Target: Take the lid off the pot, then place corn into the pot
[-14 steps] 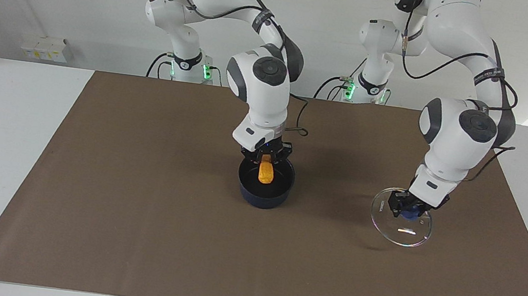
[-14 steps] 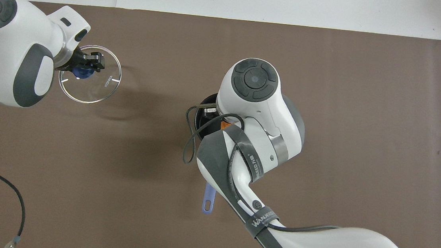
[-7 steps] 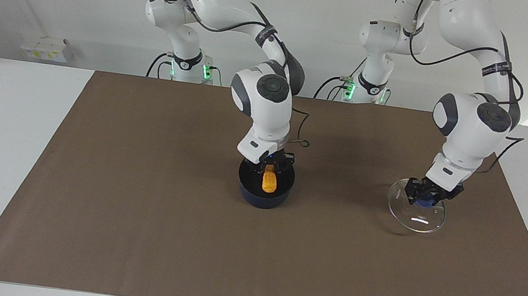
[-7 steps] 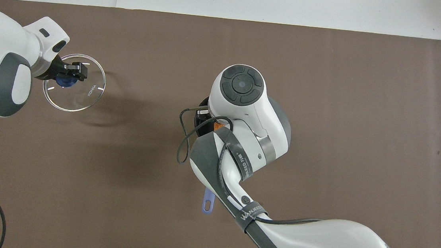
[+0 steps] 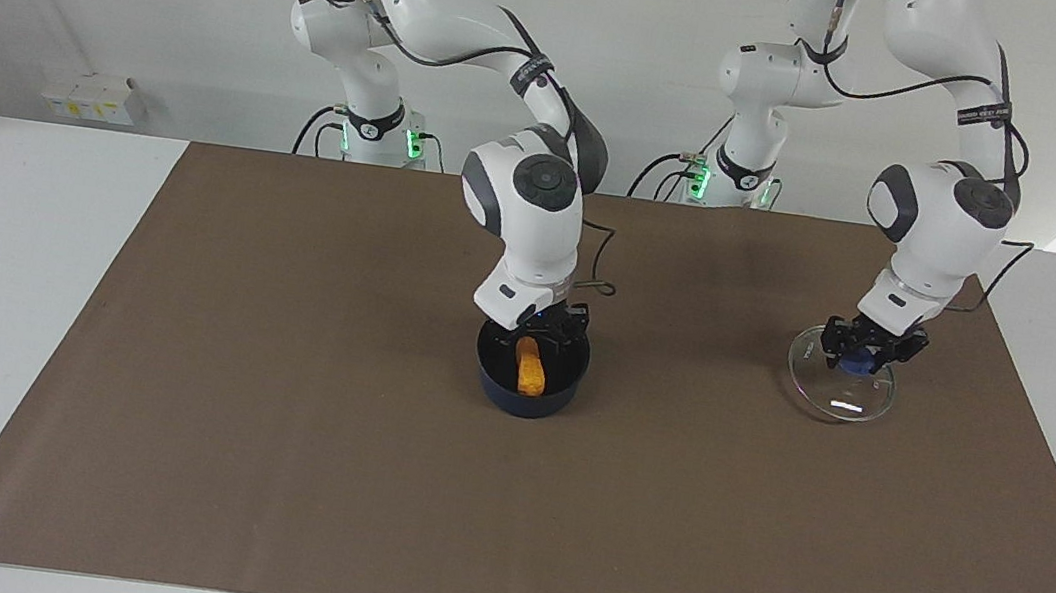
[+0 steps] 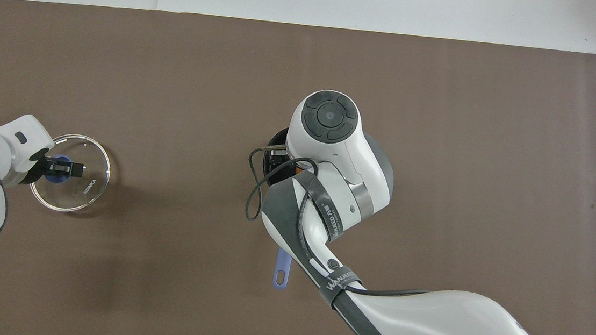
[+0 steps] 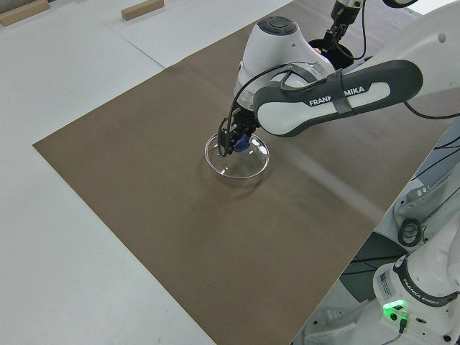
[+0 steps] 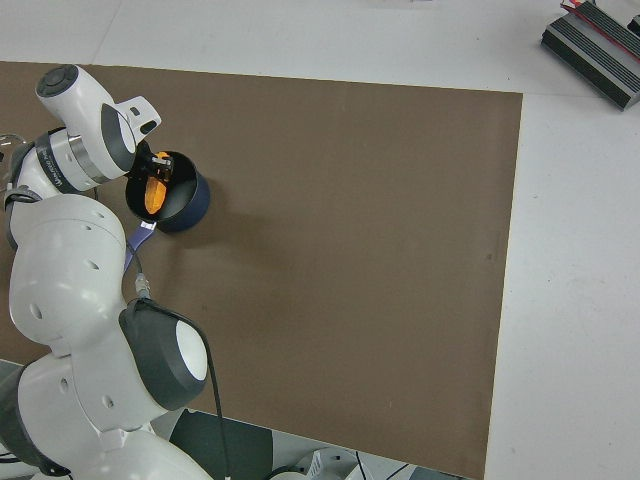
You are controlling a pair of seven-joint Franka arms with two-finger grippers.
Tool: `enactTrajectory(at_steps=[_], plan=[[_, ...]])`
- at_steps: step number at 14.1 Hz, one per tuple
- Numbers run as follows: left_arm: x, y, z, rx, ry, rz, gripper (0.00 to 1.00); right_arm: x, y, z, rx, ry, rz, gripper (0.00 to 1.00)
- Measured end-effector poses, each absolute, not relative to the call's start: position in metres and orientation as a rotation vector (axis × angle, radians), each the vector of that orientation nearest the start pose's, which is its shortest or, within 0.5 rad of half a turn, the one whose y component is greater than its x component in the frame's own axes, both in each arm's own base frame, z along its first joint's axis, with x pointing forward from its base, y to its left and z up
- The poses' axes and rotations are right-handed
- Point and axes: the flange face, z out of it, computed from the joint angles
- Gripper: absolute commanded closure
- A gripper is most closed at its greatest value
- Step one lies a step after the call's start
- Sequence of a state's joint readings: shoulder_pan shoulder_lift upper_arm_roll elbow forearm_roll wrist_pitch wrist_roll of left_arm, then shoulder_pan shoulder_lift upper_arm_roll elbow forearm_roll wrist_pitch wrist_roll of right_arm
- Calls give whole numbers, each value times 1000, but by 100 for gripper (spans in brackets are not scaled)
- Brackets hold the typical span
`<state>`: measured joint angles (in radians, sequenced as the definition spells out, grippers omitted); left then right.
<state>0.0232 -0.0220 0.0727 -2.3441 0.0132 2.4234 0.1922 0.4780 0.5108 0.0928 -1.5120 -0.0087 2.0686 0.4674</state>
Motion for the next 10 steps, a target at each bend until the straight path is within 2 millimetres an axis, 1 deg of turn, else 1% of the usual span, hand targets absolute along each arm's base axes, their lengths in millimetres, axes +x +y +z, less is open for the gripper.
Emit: enactTrajectory(at_steps=[1,2,3,4,6,8,10], plan=[[498,57,348,-3110,184,-148,100,596,368,378,-3081,-144,-48,0],[487,67,344,-3109,204,-140,86,600,363,387,-3081,-133,-71,0],[476,78,340,-3110,218,-127,8,604,351,403,-3082,-109,-95,0],[469,84,338,-3111,225,-115,0,608,336,421,-3085,-79,-107,0],[466,89,339,-3109,229,-120,0,610,303,464,-3095,-26,-120,0],[469,86,345,-3104,241,-138,0,605,271,505,-3122,16,-139,0],[478,81,355,-3096,263,-165,0,598,247,536,-3144,55,-155,0]])
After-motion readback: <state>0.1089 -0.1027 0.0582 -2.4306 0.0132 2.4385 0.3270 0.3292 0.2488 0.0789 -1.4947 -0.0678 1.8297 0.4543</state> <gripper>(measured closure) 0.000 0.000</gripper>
